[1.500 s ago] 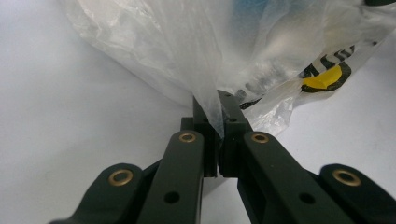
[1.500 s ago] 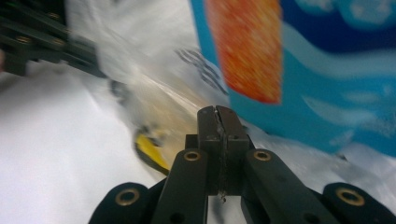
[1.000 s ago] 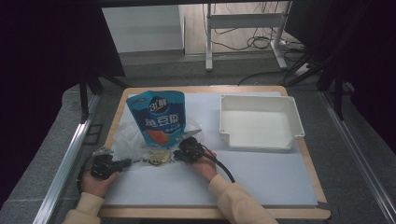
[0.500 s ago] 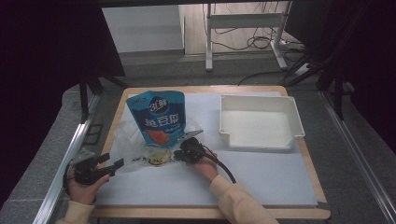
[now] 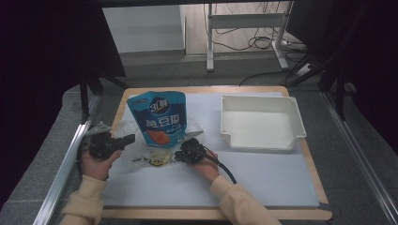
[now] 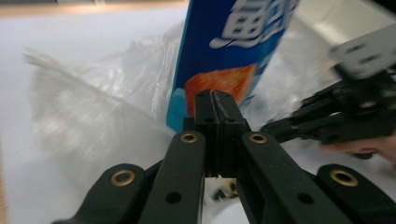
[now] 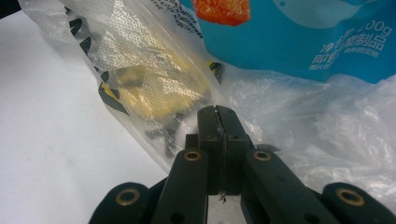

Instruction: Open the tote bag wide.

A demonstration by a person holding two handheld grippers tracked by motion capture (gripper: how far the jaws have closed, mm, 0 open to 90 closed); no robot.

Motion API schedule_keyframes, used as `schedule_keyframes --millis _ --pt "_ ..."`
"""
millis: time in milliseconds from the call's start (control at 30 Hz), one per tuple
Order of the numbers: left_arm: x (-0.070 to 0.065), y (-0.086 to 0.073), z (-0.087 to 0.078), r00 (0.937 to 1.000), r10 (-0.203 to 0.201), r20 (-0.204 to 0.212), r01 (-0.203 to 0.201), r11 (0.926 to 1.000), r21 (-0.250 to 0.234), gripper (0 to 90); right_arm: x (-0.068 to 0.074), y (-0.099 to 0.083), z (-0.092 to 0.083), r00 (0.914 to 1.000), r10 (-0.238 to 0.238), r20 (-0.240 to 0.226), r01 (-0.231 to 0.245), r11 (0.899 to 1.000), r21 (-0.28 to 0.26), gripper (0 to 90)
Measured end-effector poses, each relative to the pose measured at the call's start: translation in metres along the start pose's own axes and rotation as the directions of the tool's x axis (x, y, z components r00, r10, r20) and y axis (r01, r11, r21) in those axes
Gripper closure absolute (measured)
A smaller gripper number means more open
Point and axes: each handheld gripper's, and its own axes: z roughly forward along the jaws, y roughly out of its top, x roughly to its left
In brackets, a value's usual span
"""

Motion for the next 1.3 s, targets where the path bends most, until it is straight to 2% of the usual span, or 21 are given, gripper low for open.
schedule_keyframes --millis 100,200,300,367,467,567,667,833,900,1100,1167,1300 --pt "0.013 -0.001 0.021 0.9997 -0.024 0.006 0.024 0.9982 0.055 90.0 0.000 0.000 0.000 1.0000 0.000 -0.002 0.000 1.000 -0.001 88.7" --pt "0.023 -0.004 0.039 0.9992 -0.035 -0.016 0.037 0.9942 0.101 90.0 0.000 -0.001 0.000 1.0000 -0.002 0.001 0.002 1.000 -0.002 88.7" --pt "0.036 -0.008 0.052 0.9973 -0.059 -0.044 0.064 0.9913 0.115 90.0 0.001 -0.001 0.000 1.0000 -0.008 0.003 0.008 1.000 -0.002 88.6" --pt "0.042 -0.011 0.058 0.9964 -0.070 -0.048 0.075 0.9896 0.122 90.0 0.001 -0.001 0.000 0.9999 -0.010 0.005 0.010 1.000 -0.003 88.7" --pt "0.050 -0.017 0.070 0.9939 -0.076 -0.081 0.087 0.9859 0.143 90.0 0.001 -0.001 0.000 0.9999 -0.011 0.007 0.011 1.000 -0.006 88.7" --pt "0.059 -0.022 0.074 0.9885 -0.115 -0.097 0.128 0.9823 0.137 90.0 0.001 -0.002 -0.001 0.9999 -0.012 0.006 0.012 1.000 -0.003 88.7" --pt "0.065 -0.027 0.076 0.9864 -0.143 -0.081 0.153 0.9792 0.134 90.0 0.001 -0.002 -0.002 0.9999 -0.012 0.004 0.012 1.000 -0.003 88.7" --pt "0.066 -0.028 0.076 0.9871 -0.146 -0.065 0.154 0.9798 0.128 90.0 0.001 -0.003 -0.002 1.0000 -0.008 0.001 0.008 1.000 -0.005 88.7" --pt "0.067 -0.028 0.076 0.9876 -0.151 -0.044 0.155 0.9801 0.124 90.0 0.001 -0.003 -0.002 1.0000 -0.007 0.004 0.007 1.000 -0.006 88.6" --pt "0.060 -0.012 0.060 0.9911 -0.133 0.008 0.132 0.9906 0.034 90.0 0.001 -0.002 -0.002 1.0000 -0.009 0.005 0.009 1.000 -0.005 88.7" --pt "0.060 -0.007 0.061 0.9915 -0.130 0.006 0.130 0.9912 0.024 90.0 0.001 -0.002 -0.002 1.0000 -0.009 0.004 0.009 1.000 -0.005 88.7" --pt "0.063 -0.006 0.075 0.9893 -0.145 -0.015 0.146 0.9882 0.047 90.0 0.001 -0.003 -0.002 1.0000 -0.008 0.005 0.008 1.000 -0.005 88.7"
